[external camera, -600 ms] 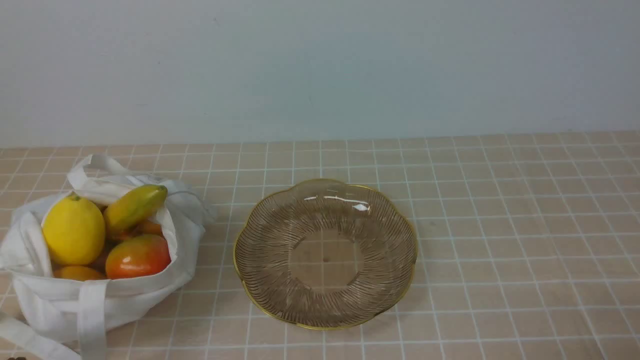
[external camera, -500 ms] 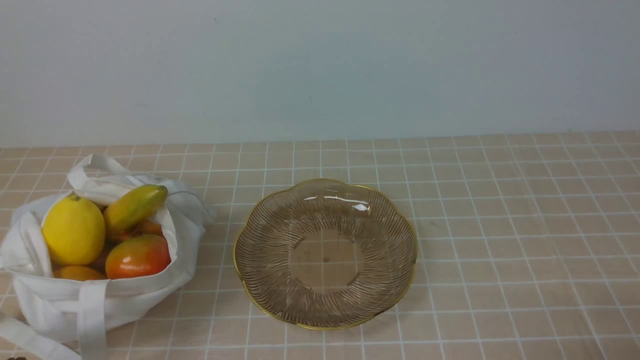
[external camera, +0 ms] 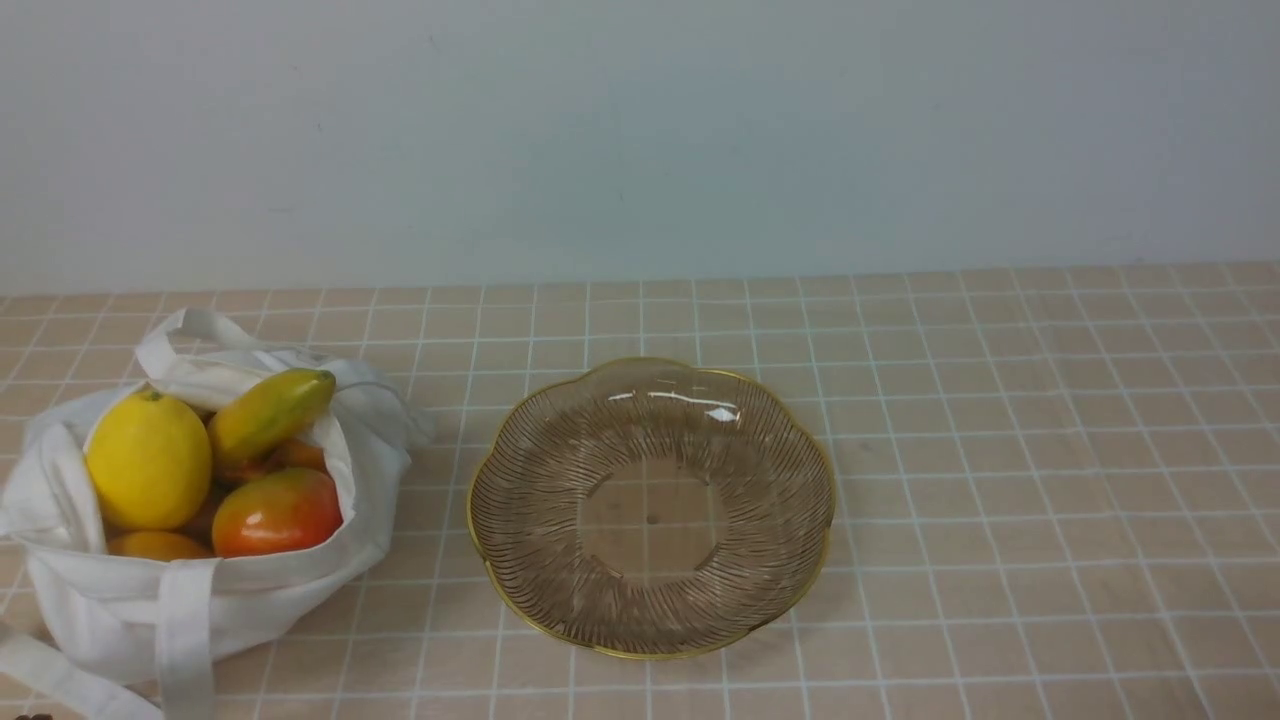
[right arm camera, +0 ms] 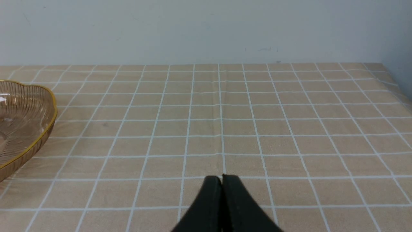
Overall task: Take the fruit out of the bag on the brown coffee tablecloth and place them on the plate.
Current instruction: 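Reach into the white bag and grasp the banana with the left gripper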
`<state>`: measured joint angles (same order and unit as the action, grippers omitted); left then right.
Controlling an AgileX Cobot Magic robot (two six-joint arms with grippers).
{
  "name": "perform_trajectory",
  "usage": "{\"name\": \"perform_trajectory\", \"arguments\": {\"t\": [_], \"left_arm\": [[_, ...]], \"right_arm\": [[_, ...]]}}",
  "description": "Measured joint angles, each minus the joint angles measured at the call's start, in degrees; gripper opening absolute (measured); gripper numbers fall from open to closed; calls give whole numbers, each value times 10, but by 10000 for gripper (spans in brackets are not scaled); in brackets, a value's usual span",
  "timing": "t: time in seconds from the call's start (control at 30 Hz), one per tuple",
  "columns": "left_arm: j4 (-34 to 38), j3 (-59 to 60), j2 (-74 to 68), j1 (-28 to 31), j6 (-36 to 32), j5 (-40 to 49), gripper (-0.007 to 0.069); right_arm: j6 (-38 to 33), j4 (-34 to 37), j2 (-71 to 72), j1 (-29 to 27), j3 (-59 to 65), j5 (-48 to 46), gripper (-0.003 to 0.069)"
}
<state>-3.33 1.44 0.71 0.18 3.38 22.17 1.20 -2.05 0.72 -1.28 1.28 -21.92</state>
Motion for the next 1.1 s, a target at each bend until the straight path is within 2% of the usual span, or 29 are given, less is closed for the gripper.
{"name": "perform_trajectory", "arguments": {"t": [0.67,1.1], "left_arm": [[0,0,0,0,0,0,-8],[-33,0,0,0,-1,0,-8]], "right_arm": [[0,0,0,0,0,0,-17],[0,0,0,0,0,0,-17]]}}
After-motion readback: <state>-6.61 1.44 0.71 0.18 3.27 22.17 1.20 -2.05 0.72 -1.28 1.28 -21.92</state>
